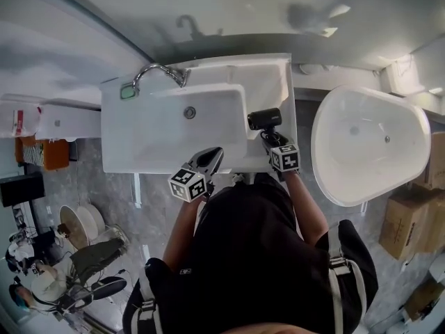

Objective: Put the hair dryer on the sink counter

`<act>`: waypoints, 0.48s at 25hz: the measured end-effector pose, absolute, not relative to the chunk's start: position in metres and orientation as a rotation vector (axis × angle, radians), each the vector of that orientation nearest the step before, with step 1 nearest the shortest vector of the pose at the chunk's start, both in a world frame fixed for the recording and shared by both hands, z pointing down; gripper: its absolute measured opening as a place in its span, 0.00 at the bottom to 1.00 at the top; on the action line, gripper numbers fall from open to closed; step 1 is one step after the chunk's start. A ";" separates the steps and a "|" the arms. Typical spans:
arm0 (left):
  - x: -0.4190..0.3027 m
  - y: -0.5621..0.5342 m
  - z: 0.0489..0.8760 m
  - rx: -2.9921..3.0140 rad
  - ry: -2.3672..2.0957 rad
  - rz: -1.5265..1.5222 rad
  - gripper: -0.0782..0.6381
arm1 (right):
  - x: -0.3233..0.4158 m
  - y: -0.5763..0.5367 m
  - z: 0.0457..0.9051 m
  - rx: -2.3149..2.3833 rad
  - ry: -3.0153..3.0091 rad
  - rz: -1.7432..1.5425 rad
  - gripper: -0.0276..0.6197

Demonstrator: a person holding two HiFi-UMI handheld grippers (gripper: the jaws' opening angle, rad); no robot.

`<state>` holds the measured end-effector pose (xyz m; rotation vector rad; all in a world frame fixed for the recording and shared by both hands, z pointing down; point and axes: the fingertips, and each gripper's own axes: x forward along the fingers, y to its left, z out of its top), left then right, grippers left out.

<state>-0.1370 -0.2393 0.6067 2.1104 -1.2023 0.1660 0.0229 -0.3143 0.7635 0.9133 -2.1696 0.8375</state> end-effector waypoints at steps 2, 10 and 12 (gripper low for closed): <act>-0.144 -0.239 0.606 2.090 -1.236 0.158 0.13 | 0.019 -0.317 0.772 0.901 -2.149 0.838 0.50; -0.152 -0.240 0.606 2.061 -1.283 0.141 0.13 | 0.021 -0.323 0.790 0.895 -2.093 0.840 0.50; -0.152 -0.239 0.607 2.055 -1.285 0.140 0.13 | 0.022 -0.324 0.795 0.897 -2.073 0.838 0.50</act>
